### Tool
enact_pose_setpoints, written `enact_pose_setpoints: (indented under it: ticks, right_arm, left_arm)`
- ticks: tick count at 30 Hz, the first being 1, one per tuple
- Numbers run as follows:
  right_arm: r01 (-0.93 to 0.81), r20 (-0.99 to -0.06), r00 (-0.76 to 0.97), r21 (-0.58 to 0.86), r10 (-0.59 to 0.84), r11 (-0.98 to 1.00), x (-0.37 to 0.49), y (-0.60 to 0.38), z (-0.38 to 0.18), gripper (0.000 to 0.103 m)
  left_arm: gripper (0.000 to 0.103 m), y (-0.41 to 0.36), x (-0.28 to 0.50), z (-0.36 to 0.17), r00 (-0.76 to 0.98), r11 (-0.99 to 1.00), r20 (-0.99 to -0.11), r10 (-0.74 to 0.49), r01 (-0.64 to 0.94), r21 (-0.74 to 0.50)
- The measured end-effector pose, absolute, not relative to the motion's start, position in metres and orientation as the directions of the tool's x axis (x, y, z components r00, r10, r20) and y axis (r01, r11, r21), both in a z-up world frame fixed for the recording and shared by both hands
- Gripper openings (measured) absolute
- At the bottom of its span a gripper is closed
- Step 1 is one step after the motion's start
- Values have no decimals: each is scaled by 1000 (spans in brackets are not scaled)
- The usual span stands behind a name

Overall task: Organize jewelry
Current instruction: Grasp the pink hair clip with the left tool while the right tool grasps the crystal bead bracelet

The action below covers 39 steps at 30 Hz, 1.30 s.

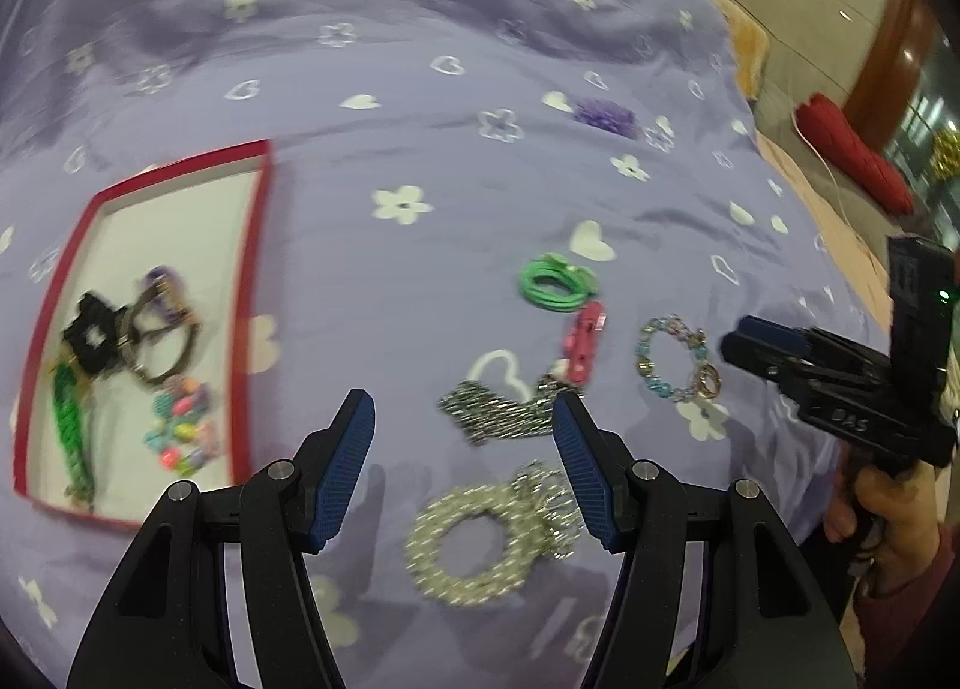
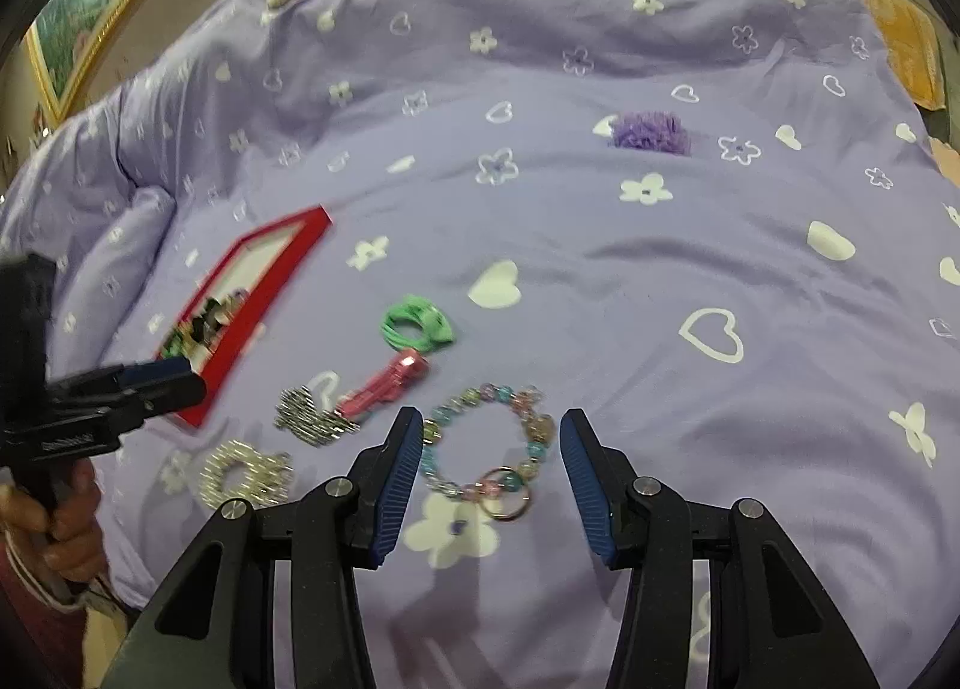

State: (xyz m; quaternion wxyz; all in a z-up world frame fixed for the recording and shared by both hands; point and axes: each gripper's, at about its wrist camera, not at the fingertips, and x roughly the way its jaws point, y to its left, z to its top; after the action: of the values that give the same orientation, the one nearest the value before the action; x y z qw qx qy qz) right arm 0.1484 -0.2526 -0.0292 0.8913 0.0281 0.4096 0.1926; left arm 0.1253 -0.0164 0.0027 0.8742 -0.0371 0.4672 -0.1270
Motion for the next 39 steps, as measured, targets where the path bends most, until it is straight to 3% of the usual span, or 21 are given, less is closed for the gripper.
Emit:
enact_pose_setpoints:
  ticks: [5,11,14,16,18,20,22,39]
  right_arm:
    - [-335,-758,556,171,341,927,162,-250,-45,46]
    - [-352,-794,524,130,310,927,179,-246,-56,26]
    - [-364,-804,517,103,293,926,183,-243,-63,21]
    - [-364,-803,526,84,279,928,184,-243,-63,13]
    - [-363,-800,528,91,285,927,184,-245,-63,12]
    - [-363,-795,533,93,289,927,183,-246,-62,12]
    - [-359,-788,540,103,296,928,181,-247,-60,12]
    - [-378,-670,586,271,455,885,166,-246,-8,10]
  left_arm:
    - [61,-44,142,-7,493,952,-823,-281,251,-175]
    - [61,-75,161,-24,453,936,-845,-284,323,-142]
    - [61,-87,169,-35,430,930,-859,-278,344,-128]
    - [55,-93,174,-43,419,927,-865,-275,356,-122]
    - [44,-97,177,-48,412,926,-871,-268,360,-115]
    - [24,-98,180,-49,415,924,-867,-276,364,-120]
    - [18,-97,182,-47,412,920,-863,-293,367,-138]
    - [17,-53,150,-6,508,931,-790,-344,291,-219]
